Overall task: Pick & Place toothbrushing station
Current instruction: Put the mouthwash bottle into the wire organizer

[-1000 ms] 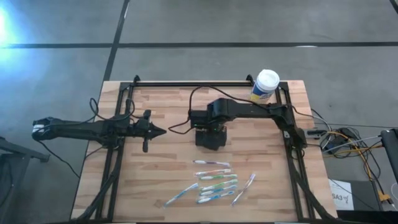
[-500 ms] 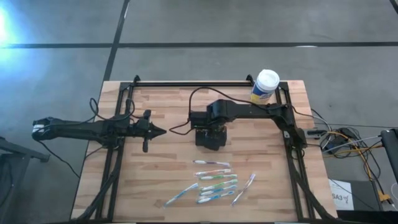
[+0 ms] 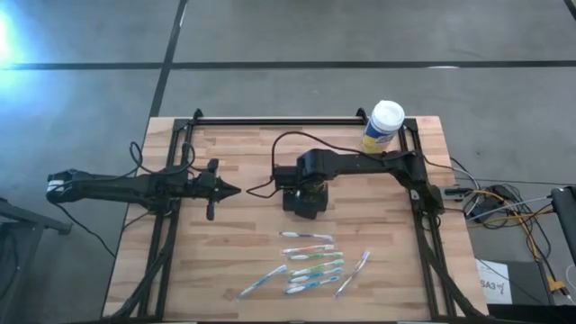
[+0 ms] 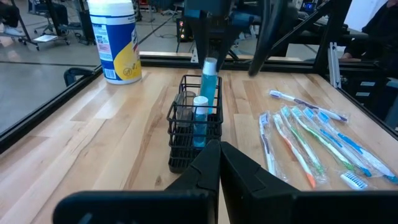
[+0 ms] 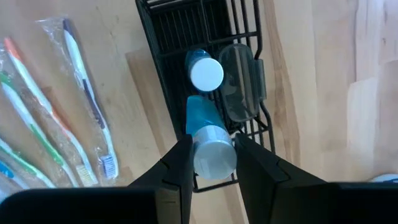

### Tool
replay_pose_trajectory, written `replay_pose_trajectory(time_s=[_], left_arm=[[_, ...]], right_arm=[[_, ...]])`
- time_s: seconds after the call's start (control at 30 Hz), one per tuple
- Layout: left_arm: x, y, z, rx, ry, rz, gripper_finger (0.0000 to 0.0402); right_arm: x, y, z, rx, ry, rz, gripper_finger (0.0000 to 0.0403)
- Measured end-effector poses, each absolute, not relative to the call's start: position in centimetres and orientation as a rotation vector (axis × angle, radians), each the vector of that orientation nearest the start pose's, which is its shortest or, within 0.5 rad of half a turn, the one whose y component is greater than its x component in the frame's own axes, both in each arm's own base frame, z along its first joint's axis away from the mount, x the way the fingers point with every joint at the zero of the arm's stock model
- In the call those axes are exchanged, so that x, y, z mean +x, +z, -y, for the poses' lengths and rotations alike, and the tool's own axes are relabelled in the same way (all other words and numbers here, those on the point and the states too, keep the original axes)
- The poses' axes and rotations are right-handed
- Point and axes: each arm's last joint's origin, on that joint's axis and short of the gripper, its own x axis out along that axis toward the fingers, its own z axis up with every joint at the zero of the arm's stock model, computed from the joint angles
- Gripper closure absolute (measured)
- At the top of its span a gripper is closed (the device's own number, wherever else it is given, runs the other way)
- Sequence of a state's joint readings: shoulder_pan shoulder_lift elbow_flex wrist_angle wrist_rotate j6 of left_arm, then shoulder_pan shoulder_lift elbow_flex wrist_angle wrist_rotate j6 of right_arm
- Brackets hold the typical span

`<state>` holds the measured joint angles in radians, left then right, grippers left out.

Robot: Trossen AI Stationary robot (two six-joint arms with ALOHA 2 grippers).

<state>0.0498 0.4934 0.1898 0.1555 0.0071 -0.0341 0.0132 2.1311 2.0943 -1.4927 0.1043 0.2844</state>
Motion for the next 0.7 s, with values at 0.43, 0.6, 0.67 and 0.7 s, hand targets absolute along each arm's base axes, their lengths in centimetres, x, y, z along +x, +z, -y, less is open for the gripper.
replay_pose_trajectory(time_s=[0.43, 0.6, 0.67, 0.7], left_arm=[[13.5, 19.8, -0.7, -0.038, 0.046, -0.148, 0.039], [13.5, 19.8, -0.7, -0.038, 0.046, -0.148, 0.039], [13.5, 19.8, -0.7, -0.038, 0.046, -0.148, 0.039], [13.5, 19.8, -0.7, -0.038, 0.046, -0.148, 0.039]], right_arm=[[41.7, 27.0, -0.3, 0.14, -0.273, -1.473, 0.0316], [41.9, 26.8, -0.4, 0.142, -0.269, -1.454, 0.0316], [41.9, 26.6, -0.4, 0.142, -0.269, -1.457, 0.0316], [41.8, 26.4, -0.4, 0.142, -0.269, -1.463, 0.0316]])
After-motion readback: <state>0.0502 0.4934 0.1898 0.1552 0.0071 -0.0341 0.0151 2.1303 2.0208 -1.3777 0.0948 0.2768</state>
